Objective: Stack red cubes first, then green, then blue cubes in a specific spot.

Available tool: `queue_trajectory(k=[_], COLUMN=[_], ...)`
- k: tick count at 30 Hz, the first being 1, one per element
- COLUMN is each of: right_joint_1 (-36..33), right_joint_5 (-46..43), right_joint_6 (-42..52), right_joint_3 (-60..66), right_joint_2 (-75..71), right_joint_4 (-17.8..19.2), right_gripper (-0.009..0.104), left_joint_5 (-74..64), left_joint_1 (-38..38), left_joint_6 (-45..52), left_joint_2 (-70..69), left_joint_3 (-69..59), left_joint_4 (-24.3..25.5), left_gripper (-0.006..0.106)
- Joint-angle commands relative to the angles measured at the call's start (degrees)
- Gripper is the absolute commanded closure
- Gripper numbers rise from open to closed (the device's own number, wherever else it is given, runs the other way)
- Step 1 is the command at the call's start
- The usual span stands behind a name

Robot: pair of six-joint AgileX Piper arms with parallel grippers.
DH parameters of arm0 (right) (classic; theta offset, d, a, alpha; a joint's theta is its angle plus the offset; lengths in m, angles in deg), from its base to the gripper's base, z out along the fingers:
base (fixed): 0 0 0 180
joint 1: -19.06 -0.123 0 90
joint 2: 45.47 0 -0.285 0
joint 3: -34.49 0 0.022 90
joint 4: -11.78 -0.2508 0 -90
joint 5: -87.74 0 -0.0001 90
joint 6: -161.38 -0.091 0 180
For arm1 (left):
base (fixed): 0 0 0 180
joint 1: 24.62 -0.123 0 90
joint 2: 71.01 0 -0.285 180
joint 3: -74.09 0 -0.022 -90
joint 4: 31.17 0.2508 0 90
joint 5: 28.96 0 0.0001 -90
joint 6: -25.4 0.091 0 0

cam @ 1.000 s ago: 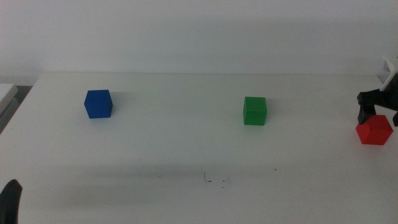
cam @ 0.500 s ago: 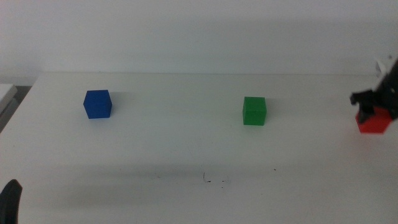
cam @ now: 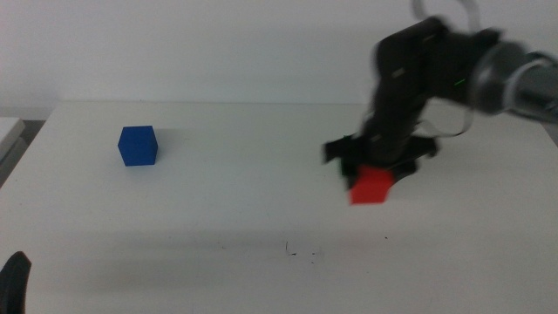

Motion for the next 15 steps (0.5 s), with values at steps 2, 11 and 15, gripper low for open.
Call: queue_trajectory(k=[2, 11, 15], right_joint_1=[-4.5, -9.4, -11.1], right_joint_5=[-0.1, -4.0, -5.5], right_joint_6=[-4.1, -11.7, -13.6], right_joint_3=[-0.2, -0.2, -0.2], right_joint_2=[1.1, 3.3, 3.5], right_joint_4=[0.4, -3.1, -3.1], right_gripper=[0.086, 0.086, 0.086], left_joint_5=[0.7, 0.7, 0.7], left_joint_1=[0.0, 0.0, 0.0], left_joint_6=[-0.8, -0.8, -0.8], left_joint_2=[-0.2, -0.2, -0.2], left_joint_3=[0.0, 0.0, 0.0], left_joint_4=[0.1, 0.1, 0.1], left_gripper=[0.007, 0.007, 0.007])
